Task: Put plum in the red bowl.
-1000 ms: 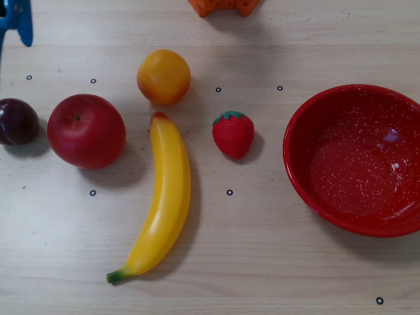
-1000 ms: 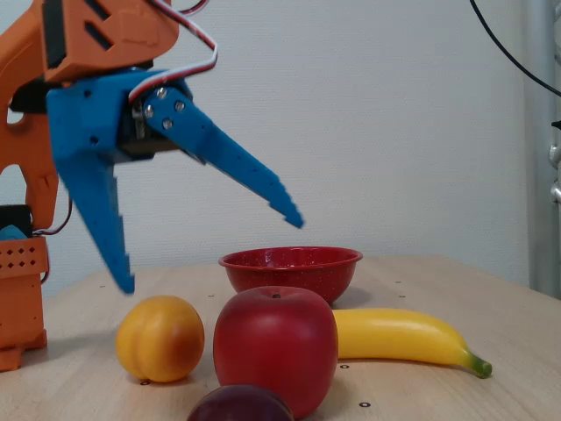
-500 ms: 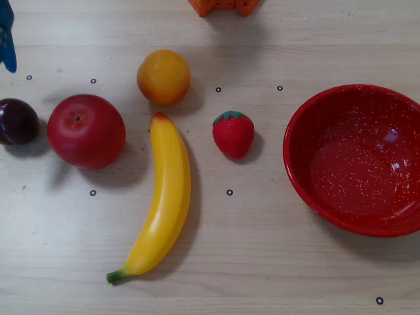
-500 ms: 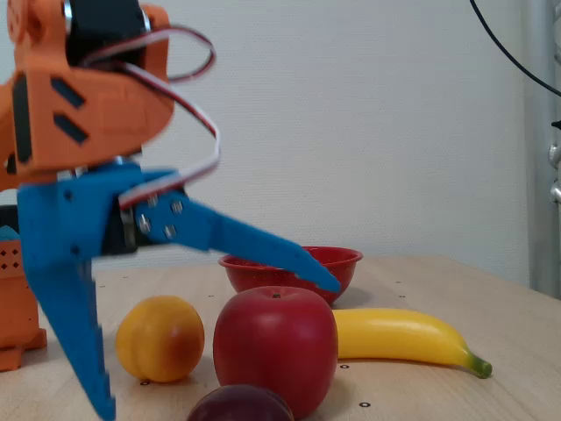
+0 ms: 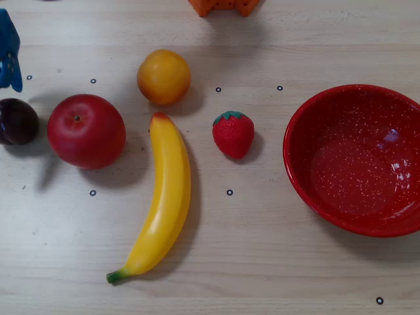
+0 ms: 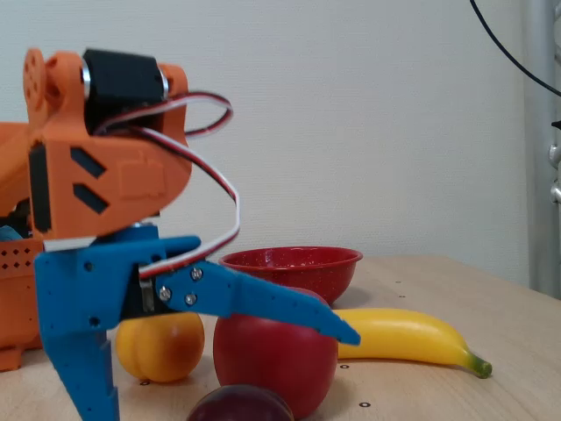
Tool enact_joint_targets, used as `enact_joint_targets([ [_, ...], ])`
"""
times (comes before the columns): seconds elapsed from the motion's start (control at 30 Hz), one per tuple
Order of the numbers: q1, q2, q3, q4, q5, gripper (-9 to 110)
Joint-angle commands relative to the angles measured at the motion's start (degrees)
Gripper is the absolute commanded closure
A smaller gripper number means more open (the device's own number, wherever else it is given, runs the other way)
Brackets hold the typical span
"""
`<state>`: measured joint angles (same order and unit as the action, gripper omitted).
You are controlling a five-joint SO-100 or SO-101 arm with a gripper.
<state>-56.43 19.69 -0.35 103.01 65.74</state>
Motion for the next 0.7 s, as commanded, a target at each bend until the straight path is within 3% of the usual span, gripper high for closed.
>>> enact_joint_targets([
  [0.0, 2.6, 3.0, -5.1, 2.2, -0.7, 35],
  [0.67, 4.1, -1.4, -8.8, 0.4, -0.6, 35],
])
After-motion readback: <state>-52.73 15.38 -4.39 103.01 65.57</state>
